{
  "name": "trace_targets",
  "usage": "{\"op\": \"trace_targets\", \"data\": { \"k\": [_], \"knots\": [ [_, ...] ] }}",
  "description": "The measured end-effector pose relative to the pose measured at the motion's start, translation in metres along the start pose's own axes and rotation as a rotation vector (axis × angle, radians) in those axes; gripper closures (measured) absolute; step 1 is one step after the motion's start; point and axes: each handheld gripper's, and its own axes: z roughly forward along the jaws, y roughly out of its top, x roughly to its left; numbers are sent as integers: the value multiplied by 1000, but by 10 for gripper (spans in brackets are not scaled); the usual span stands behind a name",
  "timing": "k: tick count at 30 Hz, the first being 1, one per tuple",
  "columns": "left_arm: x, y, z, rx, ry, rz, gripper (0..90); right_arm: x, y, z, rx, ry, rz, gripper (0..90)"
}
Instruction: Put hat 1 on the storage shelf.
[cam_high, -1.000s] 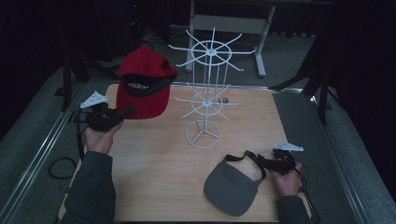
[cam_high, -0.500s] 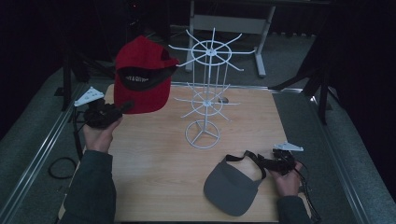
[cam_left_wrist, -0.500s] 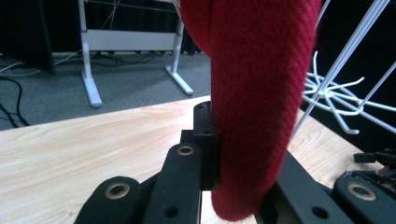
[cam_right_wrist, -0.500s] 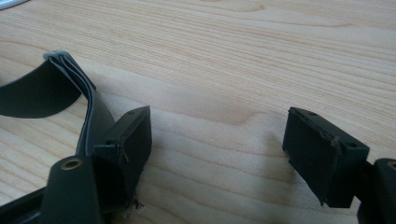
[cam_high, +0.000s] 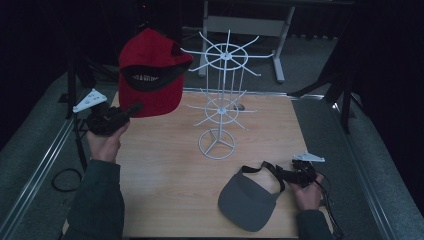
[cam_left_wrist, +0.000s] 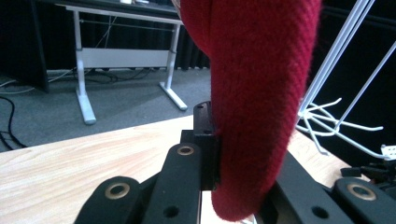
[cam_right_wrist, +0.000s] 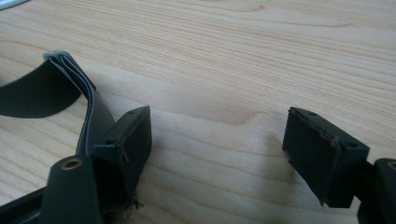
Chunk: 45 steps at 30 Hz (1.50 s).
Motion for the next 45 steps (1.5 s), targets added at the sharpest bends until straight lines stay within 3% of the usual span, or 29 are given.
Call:
{"op": "trace_targets", "data": {
  "k": [7,25,28,36,45],
  "knots": [
    [-3,6,-4,-29,-12,4,857,0,0,0,0,0,0,238],
    [-8,14,-15,-132,-75,-48,857,0,0,0,1,0,0,239],
    [-9,14,-16,-138,-86,-42,857,0,0,0,0,0,0,239],
    [-12,5,-16,-145,-121,-15,857,0,0,0,0,0,0,238],
    [-12,-14,-13,-114,-100,11,856,0,0,0,0,0,-1,238]
  ]
}}
